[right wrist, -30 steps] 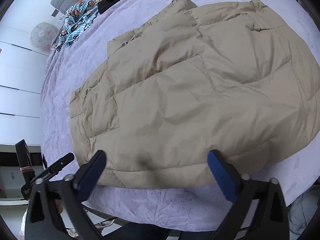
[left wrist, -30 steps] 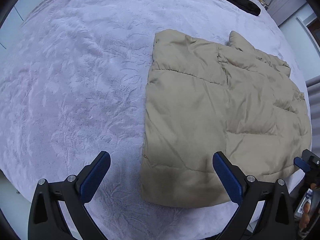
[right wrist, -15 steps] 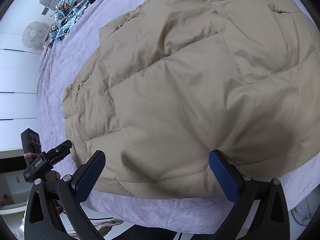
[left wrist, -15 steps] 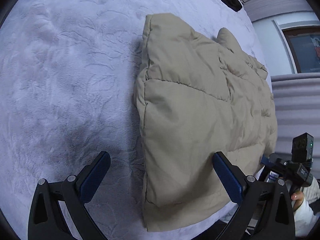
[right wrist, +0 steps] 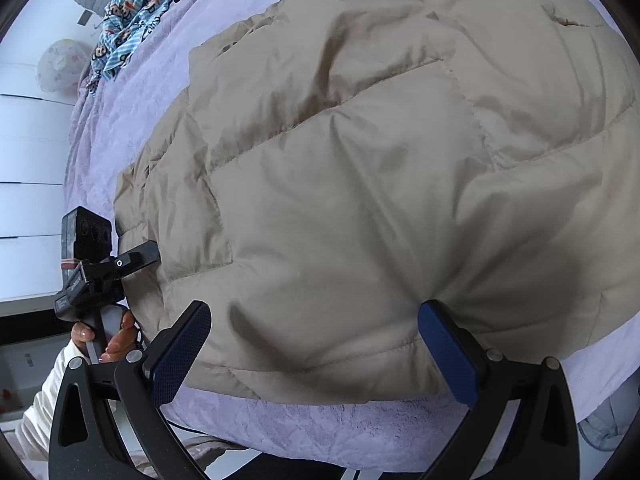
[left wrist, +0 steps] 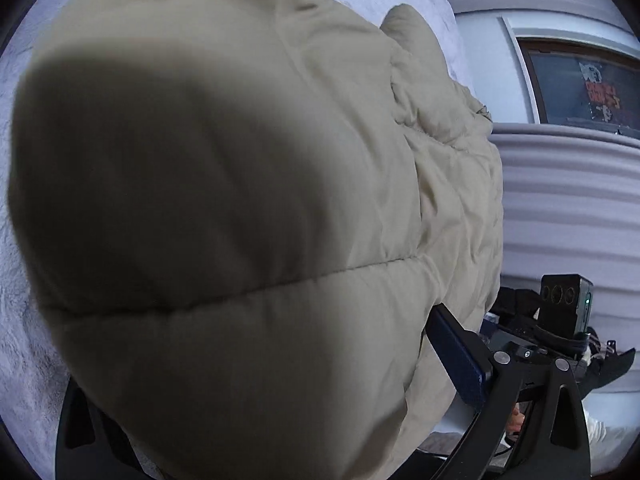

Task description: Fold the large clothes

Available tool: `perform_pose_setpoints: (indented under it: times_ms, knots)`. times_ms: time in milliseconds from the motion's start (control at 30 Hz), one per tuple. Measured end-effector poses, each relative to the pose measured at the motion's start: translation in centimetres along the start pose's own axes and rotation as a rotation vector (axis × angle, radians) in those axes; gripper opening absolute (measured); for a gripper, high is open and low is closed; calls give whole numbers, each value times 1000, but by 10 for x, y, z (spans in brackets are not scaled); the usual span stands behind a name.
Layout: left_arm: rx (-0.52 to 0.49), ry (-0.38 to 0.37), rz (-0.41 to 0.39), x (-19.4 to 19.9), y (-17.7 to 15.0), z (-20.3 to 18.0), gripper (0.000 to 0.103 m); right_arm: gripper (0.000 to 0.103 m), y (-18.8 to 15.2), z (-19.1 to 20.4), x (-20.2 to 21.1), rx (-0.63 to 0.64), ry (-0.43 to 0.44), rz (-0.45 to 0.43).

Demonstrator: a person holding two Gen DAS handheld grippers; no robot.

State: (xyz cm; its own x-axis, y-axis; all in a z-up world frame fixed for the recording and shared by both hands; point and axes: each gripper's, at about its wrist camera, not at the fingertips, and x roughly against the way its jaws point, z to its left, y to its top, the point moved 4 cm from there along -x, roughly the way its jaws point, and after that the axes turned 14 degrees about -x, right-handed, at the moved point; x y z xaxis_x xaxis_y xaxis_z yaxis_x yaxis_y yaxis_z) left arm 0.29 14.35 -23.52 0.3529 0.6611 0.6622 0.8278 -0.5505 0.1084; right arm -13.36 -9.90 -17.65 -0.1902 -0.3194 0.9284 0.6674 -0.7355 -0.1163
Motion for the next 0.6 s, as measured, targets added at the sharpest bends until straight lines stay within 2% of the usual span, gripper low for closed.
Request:
perform_pose_setpoints:
  times_ms: [67,100,133,200,300,400,433,467,500,533,600]
  knots:
    - [-47,4,15,-2,0,-9,72,103,0,1,-1,-1,-4,-1]
    - [-51,-23,20,-1,0,-12,48,103,0,2,-2,-1,-6,-2]
    - [-44,-48,11,2,1,-16,39,103,0,2,-2,0,-7,-1]
    - [-59,-52,-6,9,-1,-24,32,103,0,5,-1,7,-4,9]
    - [-73,-71,-35,21,1,-41,27,103,1,8,12,20,29,22]
    - [-79,-87,-64,31,2,-62,27,102,12,1,34,37,25,-62]
    - [-84,-88,-73,34,2,-71,27,98,18,-4,41,34,31,-99]
    - [-90,-84,-82,37,3,-81,27,74,24,-8,45,27,37,-121]
    - [-95,-80,-90,40,4,-90,27,26,30,-11,45,19,32,-130]
    - [-98,-74,-99,41,5,-101,27,14,37,-15,42,11,26,-129]
    - [-96,-51,-114,43,7,-121,27,11,49,-17,34,28,65,-124]
